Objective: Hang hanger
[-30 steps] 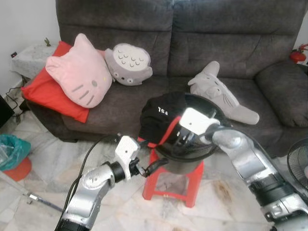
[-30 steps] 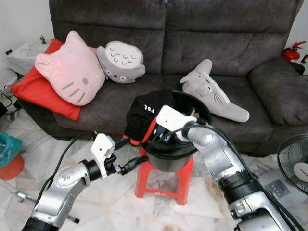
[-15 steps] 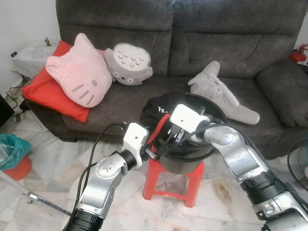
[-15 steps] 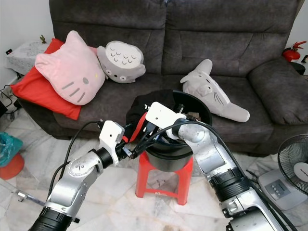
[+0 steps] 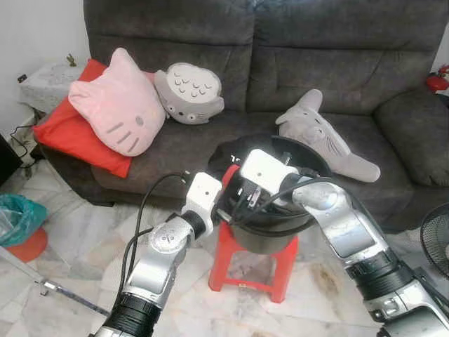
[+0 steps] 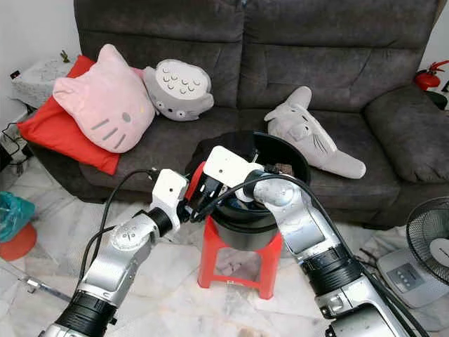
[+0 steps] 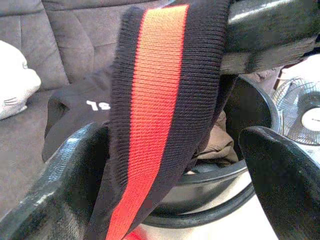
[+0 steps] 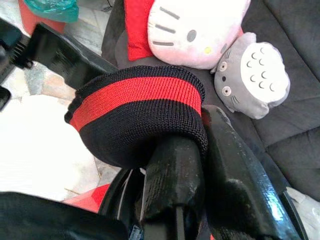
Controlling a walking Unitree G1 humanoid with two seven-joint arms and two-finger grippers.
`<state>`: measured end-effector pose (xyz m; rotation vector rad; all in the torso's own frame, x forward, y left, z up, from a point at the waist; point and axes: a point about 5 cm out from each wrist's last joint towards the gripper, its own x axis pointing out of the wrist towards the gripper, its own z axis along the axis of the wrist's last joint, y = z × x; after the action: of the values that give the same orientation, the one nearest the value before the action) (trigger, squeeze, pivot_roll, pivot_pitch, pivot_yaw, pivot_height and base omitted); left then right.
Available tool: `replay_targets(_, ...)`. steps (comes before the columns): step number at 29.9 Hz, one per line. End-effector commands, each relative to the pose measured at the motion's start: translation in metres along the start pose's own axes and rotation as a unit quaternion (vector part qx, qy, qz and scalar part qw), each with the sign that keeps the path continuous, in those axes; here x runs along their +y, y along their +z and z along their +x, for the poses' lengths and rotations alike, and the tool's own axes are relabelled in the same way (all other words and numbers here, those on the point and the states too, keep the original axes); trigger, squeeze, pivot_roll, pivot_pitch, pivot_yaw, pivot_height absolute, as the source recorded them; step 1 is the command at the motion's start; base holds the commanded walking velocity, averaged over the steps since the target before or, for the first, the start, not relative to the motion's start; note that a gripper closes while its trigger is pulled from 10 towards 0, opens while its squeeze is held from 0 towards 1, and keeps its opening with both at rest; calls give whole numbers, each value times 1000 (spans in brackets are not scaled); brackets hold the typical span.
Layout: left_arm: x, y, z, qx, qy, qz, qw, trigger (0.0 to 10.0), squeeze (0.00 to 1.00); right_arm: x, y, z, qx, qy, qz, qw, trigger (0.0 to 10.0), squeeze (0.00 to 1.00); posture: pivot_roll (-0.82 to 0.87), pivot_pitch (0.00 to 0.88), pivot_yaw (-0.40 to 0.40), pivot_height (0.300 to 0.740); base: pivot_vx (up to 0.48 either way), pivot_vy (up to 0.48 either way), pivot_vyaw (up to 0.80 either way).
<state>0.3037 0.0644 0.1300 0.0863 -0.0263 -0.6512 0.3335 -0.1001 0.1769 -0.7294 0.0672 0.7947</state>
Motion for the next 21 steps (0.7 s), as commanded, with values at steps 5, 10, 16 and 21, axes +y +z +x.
replay_targets(5,-1,-2,2,0,6,17,1000,0,0,-2,9,-2,-15,0,-3,1000,10000,0,-81,0,-12,740,0,0,0)
replay_targets(10,0,-1,3,-3,7,25,1000,0,0,-3,10,-3,-16,-2,-4,1000,10000,0,-79,0,-12,740,0,0,0)
replay_targets(16,2,1,4,-9,17,28,999,0,0,-3,10,-3,-16,-1,-4,1000,10000,0,-79,0,-13,740,0,0,0)
replay_targets(21,4,3,4,-17,23,30,999,0,0,-2,10,-3,-16,1,-5,1000,10000,0,-79,0,-13,740,0,0,0)
